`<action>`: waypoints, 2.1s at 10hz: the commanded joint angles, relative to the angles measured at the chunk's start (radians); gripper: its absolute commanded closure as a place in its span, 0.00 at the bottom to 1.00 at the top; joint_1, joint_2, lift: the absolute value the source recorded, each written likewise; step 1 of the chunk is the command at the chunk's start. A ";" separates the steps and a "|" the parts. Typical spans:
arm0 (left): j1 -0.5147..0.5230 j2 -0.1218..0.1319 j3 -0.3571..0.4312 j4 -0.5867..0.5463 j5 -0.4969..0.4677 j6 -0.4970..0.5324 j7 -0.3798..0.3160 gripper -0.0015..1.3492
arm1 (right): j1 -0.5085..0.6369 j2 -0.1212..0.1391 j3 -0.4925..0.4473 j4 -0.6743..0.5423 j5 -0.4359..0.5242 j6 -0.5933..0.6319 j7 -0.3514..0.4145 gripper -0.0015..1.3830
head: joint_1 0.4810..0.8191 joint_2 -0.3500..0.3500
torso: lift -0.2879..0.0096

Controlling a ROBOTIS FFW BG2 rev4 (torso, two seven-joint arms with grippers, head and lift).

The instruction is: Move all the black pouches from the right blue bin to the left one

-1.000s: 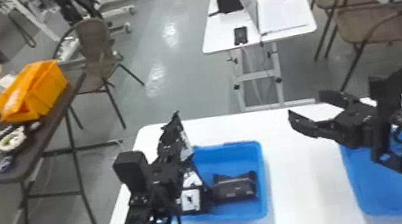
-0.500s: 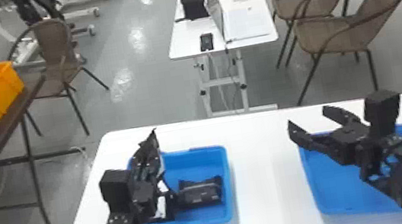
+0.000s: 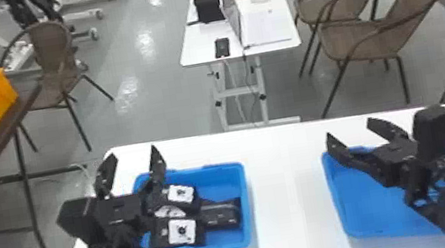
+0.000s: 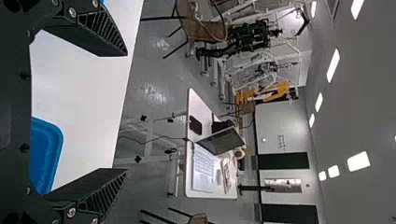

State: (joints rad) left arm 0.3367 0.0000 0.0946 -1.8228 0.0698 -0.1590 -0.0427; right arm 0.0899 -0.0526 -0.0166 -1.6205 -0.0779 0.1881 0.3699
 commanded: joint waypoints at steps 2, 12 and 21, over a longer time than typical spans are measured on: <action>0.108 -0.003 -0.009 -0.070 0.038 -0.080 0.052 0.13 | 0.137 0.013 -0.023 -0.091 -0.023 -0.061 -0.012 0.10 | 0.63 0.66 | 1.00; 0.329 0.055 -0.059 -0.202 -0.107 0.044 0.152 0.12 | 0.510 0.053 -0.103 -0.249 0.064 -0.191 0.018 0.10 | 0.63 0.65 | 1.00; 0.332 0.087 -0.082 -0.205 -0.108 0.042 0.191 0.12 | 0.510 0.053 -0.111 -0.262 0.099 -0.190 0.015 0.10 | 0.63 0.61 | 1.00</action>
State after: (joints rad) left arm 0.6688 0.0865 0.0111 -2.0276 -0.0398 -0.1154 0.1488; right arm 0.5991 0.0000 -0.1273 -1.8806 0.0197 -0.0018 0.3855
